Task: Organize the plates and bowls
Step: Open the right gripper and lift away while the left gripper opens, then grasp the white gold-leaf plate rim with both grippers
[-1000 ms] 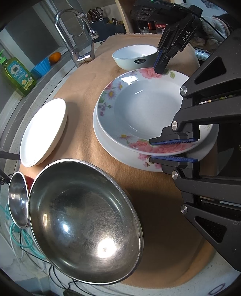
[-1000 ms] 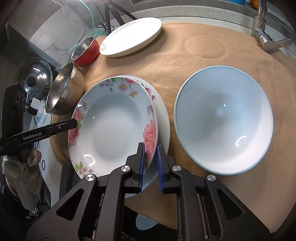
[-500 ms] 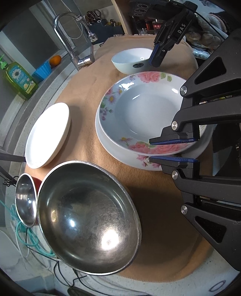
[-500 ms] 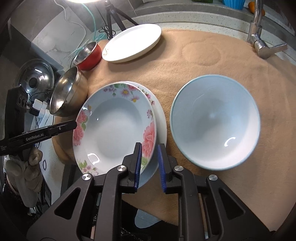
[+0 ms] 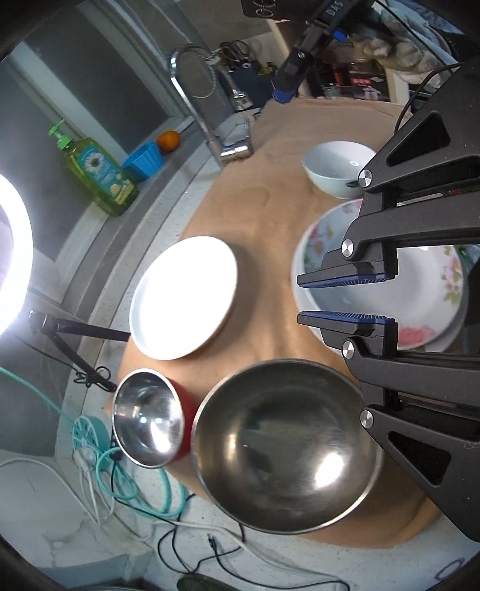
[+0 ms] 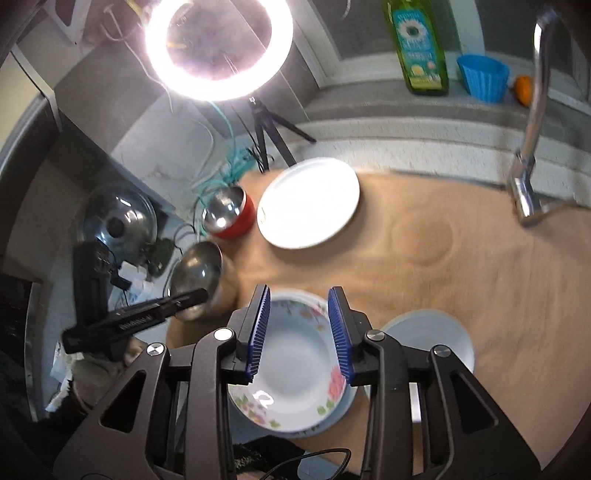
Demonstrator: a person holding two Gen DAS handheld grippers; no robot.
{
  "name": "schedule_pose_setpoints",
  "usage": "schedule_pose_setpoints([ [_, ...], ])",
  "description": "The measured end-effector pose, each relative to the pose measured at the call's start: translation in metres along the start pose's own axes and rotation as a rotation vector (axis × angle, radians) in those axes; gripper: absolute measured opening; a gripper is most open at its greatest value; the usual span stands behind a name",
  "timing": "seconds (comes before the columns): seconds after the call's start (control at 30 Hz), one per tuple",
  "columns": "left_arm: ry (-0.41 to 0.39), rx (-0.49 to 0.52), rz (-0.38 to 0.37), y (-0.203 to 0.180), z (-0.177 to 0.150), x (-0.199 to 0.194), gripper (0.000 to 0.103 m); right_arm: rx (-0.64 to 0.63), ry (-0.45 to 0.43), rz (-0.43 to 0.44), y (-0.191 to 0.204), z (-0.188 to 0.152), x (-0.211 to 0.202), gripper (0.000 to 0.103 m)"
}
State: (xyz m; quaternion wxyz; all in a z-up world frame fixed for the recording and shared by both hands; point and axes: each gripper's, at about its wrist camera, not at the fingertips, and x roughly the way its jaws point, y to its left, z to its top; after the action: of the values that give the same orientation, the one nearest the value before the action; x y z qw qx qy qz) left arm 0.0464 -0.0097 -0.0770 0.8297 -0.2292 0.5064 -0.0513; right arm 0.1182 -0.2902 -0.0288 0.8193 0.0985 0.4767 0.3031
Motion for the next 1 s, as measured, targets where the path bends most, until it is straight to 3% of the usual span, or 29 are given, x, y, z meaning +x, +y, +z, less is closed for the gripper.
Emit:
schedule_pose_setpoints([
  [0.13,0.0,-0.051,-0.003,0.001,0.02,0.013,0.011,-0.028,-0.016,-0.004,0.002,0.043,0.003,0.034],
  [0.33,0.006,-0.138,0.019,0.001,0.041,0.034,0.011,-0.046,0.034,0.029,-0.004,0.106,0.035,0.034],
  [0.47,0.014,-0.194,0.041,0.0,0.05,0.052,0.011,-0.095,0.083,-0.021,-0.013,0.138,0.071,0.034],
  [0.73,0.044,-0.294,0.103,0.006,0.057,0.084,0.011,-0.06,0.238,-0.068,-0.052,0.16,0.154,0.034],
  [1.0,0.044,-0.339,0.157,0.009,0.063,0.095,0.011,-0.062,0.312,-0.054,-0.073,0.16,0.201,0.034],
])
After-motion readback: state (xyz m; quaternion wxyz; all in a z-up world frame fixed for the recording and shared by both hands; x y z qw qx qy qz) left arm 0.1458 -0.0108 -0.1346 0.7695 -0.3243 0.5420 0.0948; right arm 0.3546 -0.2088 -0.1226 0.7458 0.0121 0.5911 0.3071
